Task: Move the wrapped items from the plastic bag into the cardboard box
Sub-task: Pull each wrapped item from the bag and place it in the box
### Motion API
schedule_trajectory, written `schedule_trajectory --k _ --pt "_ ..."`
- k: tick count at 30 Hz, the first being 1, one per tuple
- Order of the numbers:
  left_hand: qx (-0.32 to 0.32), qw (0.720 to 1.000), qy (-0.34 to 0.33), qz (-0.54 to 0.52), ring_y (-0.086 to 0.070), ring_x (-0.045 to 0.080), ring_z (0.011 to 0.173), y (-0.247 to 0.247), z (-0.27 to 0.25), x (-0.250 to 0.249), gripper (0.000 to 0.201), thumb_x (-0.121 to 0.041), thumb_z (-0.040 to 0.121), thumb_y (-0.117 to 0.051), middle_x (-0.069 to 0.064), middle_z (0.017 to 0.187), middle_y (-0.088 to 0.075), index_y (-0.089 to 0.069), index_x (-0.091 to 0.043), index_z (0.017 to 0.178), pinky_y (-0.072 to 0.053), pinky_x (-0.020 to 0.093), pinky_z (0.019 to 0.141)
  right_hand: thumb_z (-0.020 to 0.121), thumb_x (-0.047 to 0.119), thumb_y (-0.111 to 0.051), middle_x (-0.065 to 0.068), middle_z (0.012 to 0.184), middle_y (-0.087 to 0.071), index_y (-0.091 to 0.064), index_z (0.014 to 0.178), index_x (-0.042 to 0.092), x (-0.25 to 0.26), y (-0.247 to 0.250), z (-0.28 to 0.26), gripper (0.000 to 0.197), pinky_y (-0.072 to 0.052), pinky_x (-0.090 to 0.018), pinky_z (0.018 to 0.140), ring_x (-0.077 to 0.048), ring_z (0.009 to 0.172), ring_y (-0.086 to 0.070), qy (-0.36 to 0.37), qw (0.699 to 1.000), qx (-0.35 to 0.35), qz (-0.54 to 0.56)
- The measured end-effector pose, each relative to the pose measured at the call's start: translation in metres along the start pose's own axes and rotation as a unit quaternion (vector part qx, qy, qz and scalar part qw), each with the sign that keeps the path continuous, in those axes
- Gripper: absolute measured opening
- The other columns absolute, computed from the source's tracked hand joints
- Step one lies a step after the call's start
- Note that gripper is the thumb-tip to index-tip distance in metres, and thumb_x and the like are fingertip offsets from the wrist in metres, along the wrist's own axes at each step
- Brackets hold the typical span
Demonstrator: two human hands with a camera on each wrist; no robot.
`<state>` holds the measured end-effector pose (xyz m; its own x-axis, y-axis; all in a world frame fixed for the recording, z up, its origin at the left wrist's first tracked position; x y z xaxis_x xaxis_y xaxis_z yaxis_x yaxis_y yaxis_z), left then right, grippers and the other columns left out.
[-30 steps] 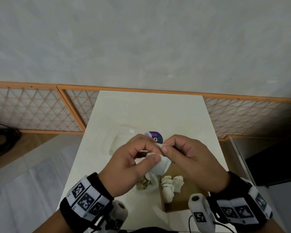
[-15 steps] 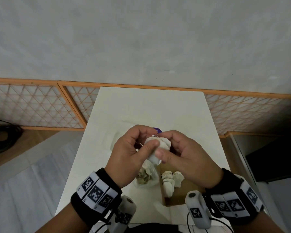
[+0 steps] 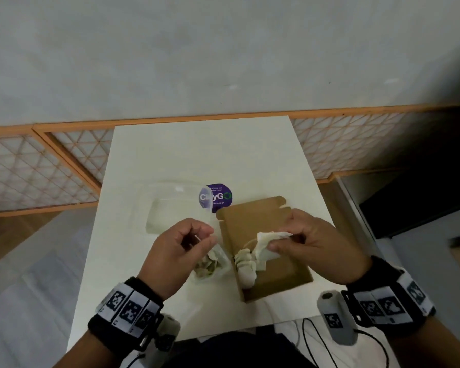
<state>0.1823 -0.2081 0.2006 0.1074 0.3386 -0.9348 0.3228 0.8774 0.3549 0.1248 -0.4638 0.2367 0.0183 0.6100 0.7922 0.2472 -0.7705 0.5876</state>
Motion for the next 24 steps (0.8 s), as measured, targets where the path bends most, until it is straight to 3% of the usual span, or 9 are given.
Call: schedule_trajectory --k 4,7,9,14,16,19,22,24 --pt "0.103 0.973 0.028 0.203 -0.064 0.002 0.085 -0.008 -0.009 0.054 0.01 -0.033 0.092 -0.074 -0.019 0.092 -0.069 -0.066 -0.037 0.09 -0.048 0.014 0.072 0.096 0.034 -0.071 0.008 0.075 -0.06 -0.073 0.08 0.026 -0.064 -0.024 -0.012 0.017 -0.04 -0.019 0.065 -0.004 0.069 -0.054 -0.083 0.994 0.07 -0.017" --pt "0.144 0.958 0.059 0.24 -0.064 -0.001 0.085 -0.012 -0.017 0.084 0.006 -0.039 0.093 -0.071 -0.019 0.094 -0.067 -0.065 -0.037 0.09 -0.049 0.016 0.072 0.093 0.034 -0.071 0.013 0.061 -0.053 -0.061 0.066 0.028 -0.126 -0.059 -0.006 0.029 -0.035 -0.021 0.059 -0.003 0.059 -0.047 -0.15 0.982 0.109 -0.031" --pt "0.153 0.95 0.079 0.26 -0.064 -0.001 0.083 -0.015 -0.02 0.1 0.007 -0.043 0.093 -0.069 -0.018 0.094 -0.067 -0.064 -0.038 0.091 -0.049 0.016 0.072 0.092 0.034 -0.069 0.008 0.06 -0.048 -0.054 0.064 0.024 -0.159 -0.082 0.003 0.034 -0.033 -0.026 0.058 -0.006 0.058 -0.044 -0.174 0.974 0.134 -0.055" --pt "0.179 0.937 0.117 0.275 -0.065 -0.002 0.081 -0.019 -0.024 0.121 0.005 -0.042 0.095 -0.067 -0.019 0.101 -0.065 -0.065 -0.039 0.099 -0.052 0.018 0.077 0.095 0.032 -0.065 -0.002 0.071 -0.05 -0.052 0.068 0.018 -0.197 -0.122 0.031 0.033 -0.035 -0.032 0.061 -0.024 0.074 -0.053 -0.223 0.948 0.2 -0.107" --pt "0.193 0.931 0.131 0.282 -0.065 -0.004 0.081 -0.02 -0.023 0.125 0.008 -0.043 0.096 -0.065 -0.019 0.104 -0.066 -0.065 -0.039 0.103 -0.05 0.014 0.076 0.094 0.032 -0.063 -0.002 0.073 -0.05 -0.048 0.066 0.021 -0.205 -0.126 0.04 0.034 -0.036 -0.033 0.063 -0.031 0.08 -0.057 -0.238 0.948 0.182 -0.11" --pt "0.197 0.925 0.144 0.291 -0.064 -0.004 0.08 -0.021 -0.021 0.128 0.005 -0.044 0.096 -0.065 -0.021 0.107 -0.066 -0.062 -0.041 0.099 -0.047 0.012 0.074 0.097 0.033 -0.06 0.005 0.077 -0.049 -0.044 0.072 0.029 -0.205 -0.124 0.048 0.029 -0.039 -0.032 0.073 -0.023 0.085 -0.054 -0.264 0.954 0.109 -0.093" --pt "0.193 0.924 0.148 0.295 -0.065 -0.001 0.082 -0.023 -0.017 0.125 0.008 -0.043 0.096 -0.065 -0.019 0.105 -0.066 -0.065 -0.037 0.101 -0.05 0.019 0.079 0.094 0.039 -0.063 0.003 0.093 -0.064 -0.057 0.095 0.026 -0.203 -0.124 0.045 0.015 -0.054 -0.039 0.084 -0.022 0.092 -0.063 -0.28 0.957 0.055 -0.055" --pt "0.19 0.923 0.151 0.298 -0.065 0.0 0.082 -0.024 -0.013 0.124 0.012 -0.042 0.096 -0.064 -0.018 0.103 -0.066 -0.068 -0.033 0.104 -0.049 0.02 0.08 0.093 0.043 -0.064 0.001 0.103 -0.069 -0.057 0.112 0.026 -0.199 -0.124 0.039 0.026 -0.057 -0.042 0.089 -0.021 0.097 -0.066 -0.279 0.958 0.039 -0.044"
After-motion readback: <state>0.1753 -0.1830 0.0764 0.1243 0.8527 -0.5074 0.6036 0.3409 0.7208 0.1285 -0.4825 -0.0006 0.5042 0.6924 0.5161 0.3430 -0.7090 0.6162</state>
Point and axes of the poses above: each hand's wrist, its own z-axis towards the middle knuckle, its own y-axis out of the back of the hand, x = y × z, the point moved 6 cm from there along z, towards the middle knuckle
